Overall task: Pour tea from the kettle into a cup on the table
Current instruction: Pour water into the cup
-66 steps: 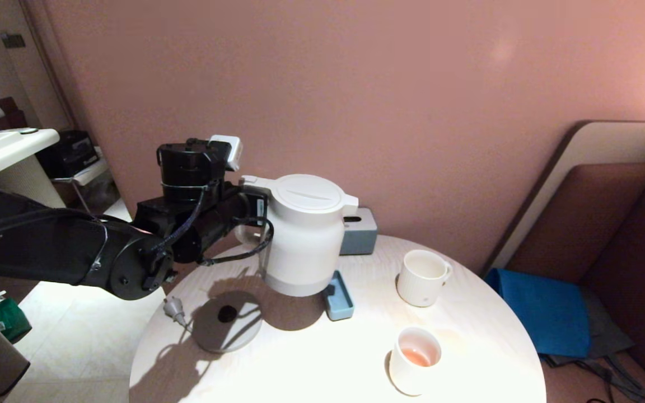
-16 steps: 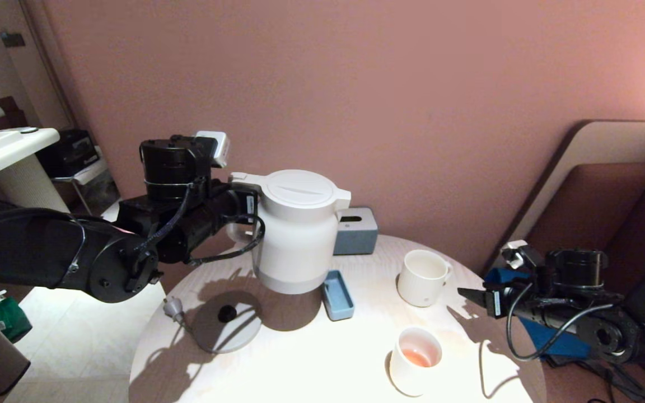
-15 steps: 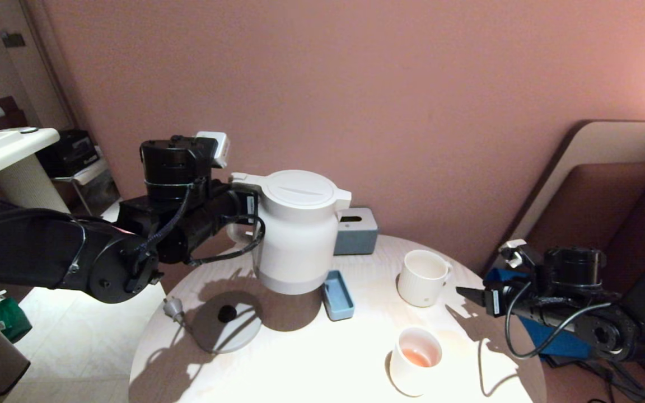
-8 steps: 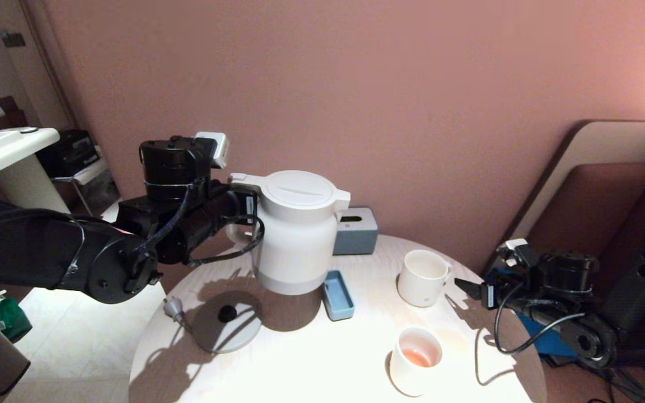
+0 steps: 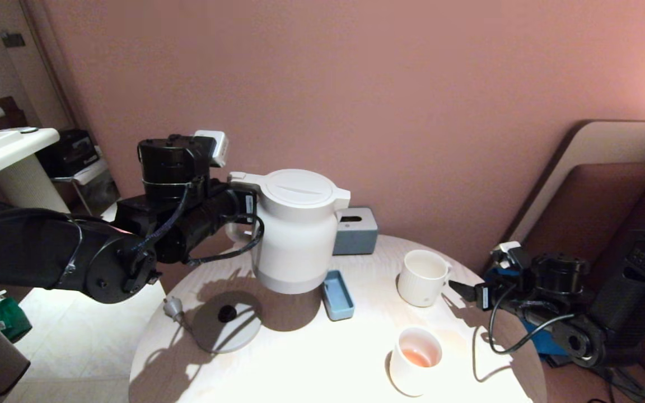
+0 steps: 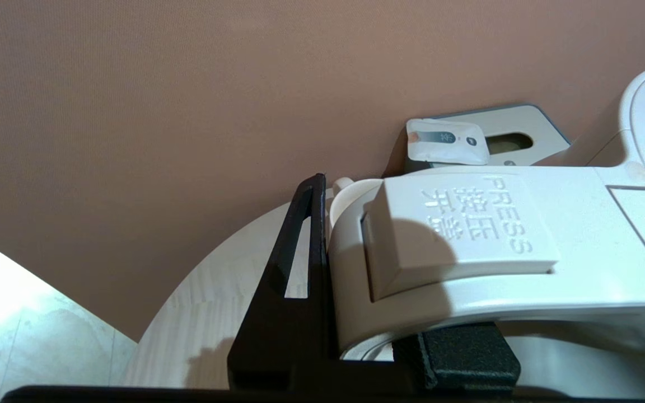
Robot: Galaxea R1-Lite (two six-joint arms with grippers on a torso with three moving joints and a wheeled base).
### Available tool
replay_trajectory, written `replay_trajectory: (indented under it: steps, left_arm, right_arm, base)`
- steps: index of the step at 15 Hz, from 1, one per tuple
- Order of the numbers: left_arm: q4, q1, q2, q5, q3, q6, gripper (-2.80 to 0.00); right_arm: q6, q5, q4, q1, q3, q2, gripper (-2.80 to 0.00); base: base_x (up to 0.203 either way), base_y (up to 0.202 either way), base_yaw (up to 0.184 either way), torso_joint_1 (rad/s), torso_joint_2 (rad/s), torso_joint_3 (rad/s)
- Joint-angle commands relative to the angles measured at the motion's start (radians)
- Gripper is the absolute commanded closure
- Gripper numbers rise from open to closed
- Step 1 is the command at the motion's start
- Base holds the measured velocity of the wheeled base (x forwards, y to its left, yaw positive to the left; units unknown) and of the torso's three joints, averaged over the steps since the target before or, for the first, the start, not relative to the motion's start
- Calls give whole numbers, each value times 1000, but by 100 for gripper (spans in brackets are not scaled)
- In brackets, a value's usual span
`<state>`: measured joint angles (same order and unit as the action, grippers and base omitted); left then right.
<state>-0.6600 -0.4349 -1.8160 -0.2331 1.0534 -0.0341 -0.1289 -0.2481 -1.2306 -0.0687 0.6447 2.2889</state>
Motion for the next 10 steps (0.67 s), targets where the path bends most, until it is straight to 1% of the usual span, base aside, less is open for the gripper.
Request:
replay_trajectory:
  steps: [1, 4, 10]
  left_arm:
    - [-4, 3, 5, -3, -3, -1, 0]
    - [-4, 15, 9, -2, -7, 0, 0]
    - [-4, 16, 21, -2, -13, 0, 0]
  right_arm:
    - [0, -2, -8, 2, 21, 10, -280]
    - [0, -3, -9, 6, 26, 27, -280]
    - [0, -3, -8, 35, 55, 42, -280]
  base:
    - [0, 0, 0, 0, 0, 0]
    - [0, 0, 0, 0, 0, 0]
    - [0, 0, 0, 0, 0, 0]
